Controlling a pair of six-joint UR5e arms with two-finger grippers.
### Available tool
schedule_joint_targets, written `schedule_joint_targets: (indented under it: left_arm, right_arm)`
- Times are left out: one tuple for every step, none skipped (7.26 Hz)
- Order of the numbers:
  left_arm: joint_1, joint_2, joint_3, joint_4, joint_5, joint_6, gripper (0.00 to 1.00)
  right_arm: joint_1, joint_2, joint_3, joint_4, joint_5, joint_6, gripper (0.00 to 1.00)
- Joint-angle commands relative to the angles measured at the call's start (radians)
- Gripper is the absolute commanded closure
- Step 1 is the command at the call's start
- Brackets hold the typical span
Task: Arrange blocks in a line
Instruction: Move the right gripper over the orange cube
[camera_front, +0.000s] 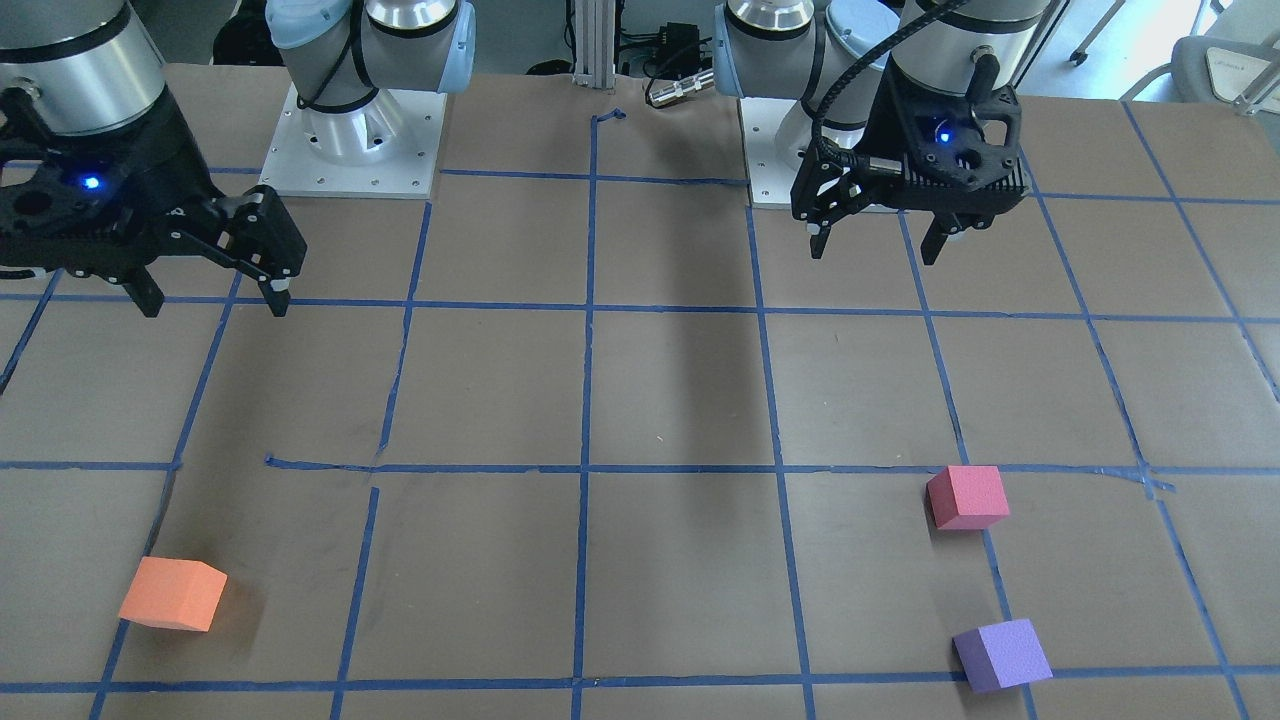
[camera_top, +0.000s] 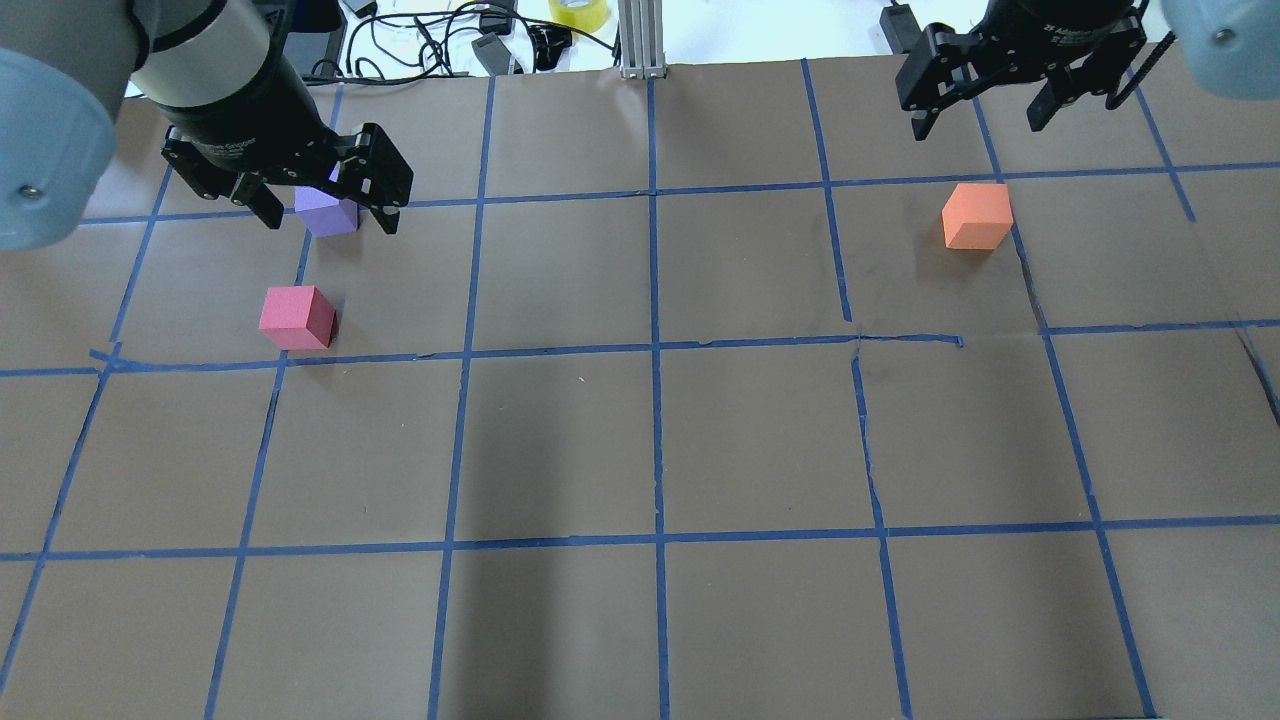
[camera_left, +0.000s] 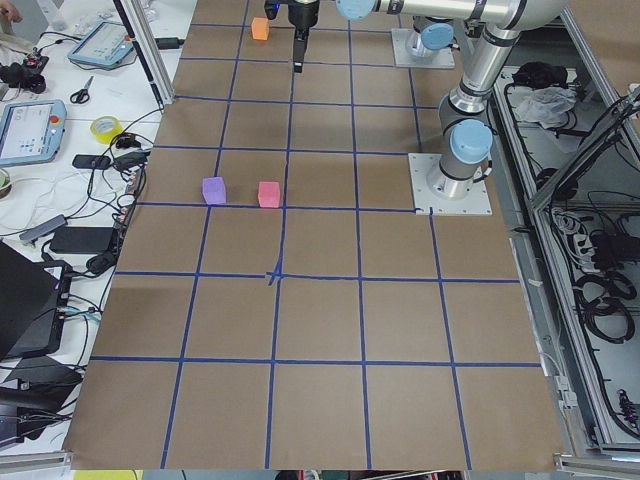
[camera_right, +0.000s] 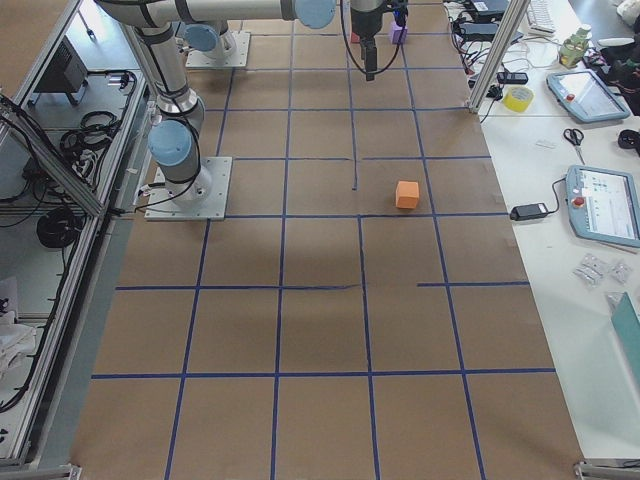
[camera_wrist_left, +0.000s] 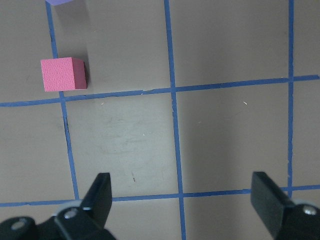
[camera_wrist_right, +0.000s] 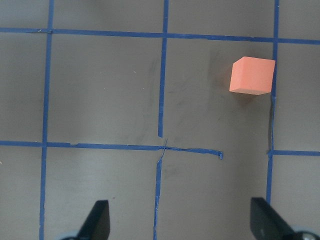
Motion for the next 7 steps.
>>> schedule_joint_targets:
  left_arm:
    - [-0.001,0.004,-0.006,0.000,0.001,0.002,0.00]
    - [-0.001,0.003,-0.006,0.000,0.000,0.000,0.00]
    - [0.002,0.003,-0.006,0.000,0.000,0.002,0.00]
    - [0.000,0.001,-0.006,0.002,0.000,-0.001,0.00]
    - [-0.001,0.001,-0.006,0.000,0.001,0.000,0.00]
    - [0.000,0.004,-0.006,0.000,0.005,0.002,0.00]
    - [0.000,0.001,-0.007,0.000,0.003,-0.001,0.00]
  right_arm:
    - [-0.046,0.031,-0.003,-0.002,-0.086,-0.003,0.00]
    - [-0.053,0.089,0.006,-0.005,-0.139,0.008,0.00]
    - [-0.053,0.161,-0.004,-0.016,-0.139,0.011,0.00]
    - [-0.053,0.224,0.011,-0.087,-0.139,0.009,0.00]
    - [-0.059,0.305,0.020,-0.124,-0.139,0.000,0.00]
    - [-0.088,0.356,0.025,-0.249,-0.138,-0.009,0.00]
    - [-0.126,0.394,0.025,-0.304,-0.125,-0.024,0.00]
